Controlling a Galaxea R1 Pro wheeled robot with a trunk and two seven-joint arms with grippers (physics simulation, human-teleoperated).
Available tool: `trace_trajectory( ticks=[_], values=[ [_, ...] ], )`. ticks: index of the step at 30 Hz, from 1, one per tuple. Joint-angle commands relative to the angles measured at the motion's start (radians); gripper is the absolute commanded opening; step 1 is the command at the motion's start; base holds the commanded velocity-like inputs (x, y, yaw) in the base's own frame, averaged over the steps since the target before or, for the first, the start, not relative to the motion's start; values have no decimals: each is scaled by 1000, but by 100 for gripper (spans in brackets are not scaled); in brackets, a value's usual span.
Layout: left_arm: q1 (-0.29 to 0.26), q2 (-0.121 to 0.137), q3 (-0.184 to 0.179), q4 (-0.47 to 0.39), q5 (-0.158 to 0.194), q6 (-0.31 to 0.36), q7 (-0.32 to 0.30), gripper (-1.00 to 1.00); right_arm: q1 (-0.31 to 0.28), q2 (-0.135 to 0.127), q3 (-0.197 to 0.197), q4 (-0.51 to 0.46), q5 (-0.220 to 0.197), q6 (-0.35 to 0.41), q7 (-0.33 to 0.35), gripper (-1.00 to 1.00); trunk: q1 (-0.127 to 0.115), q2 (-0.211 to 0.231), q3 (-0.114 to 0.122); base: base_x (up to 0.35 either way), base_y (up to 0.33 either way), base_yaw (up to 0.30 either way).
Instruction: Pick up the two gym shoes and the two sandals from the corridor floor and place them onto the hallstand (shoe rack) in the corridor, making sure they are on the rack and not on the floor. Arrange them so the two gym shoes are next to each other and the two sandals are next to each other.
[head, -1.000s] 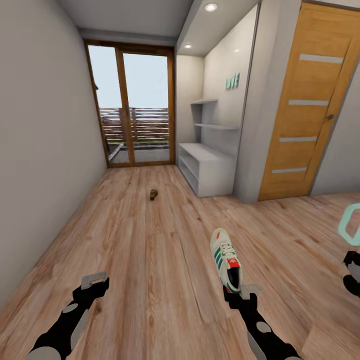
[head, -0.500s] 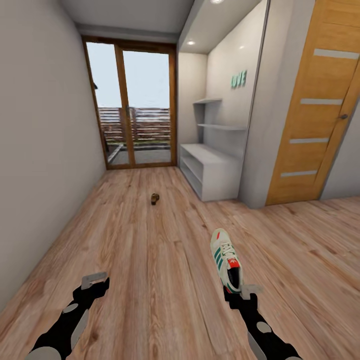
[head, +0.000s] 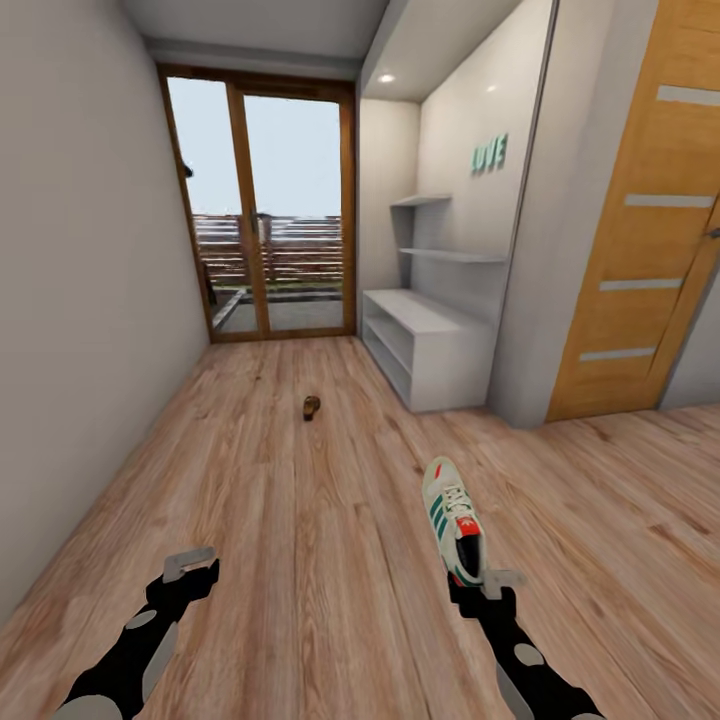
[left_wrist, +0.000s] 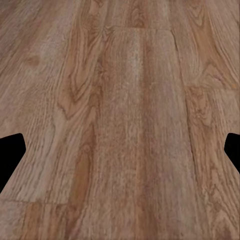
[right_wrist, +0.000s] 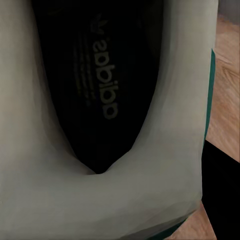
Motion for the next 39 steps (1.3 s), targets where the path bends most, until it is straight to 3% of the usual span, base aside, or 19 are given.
trace_trajectory(
  ticks=[1, 7, 39],
  values=[
    [-1, -1, 1, 3, 0, -3, 0, 100, -1, 0, 0, 1, 0, -3, -1, -100, 0, 0, -1, 342, 3, 0],
    [-1, -14, 2, 8, -4, -4, 0, 100, -1, 2, 2, 1, 1, -3, 1, -100, 0, 0, -1, 342, 1, 0],
    [-1, -14, 2, 9, -4, -4, -1, 100, -1, 4, 2, 1, 2, -3, -2, -100, 0, 0, 1, 342, 27, -24]
  ],
)
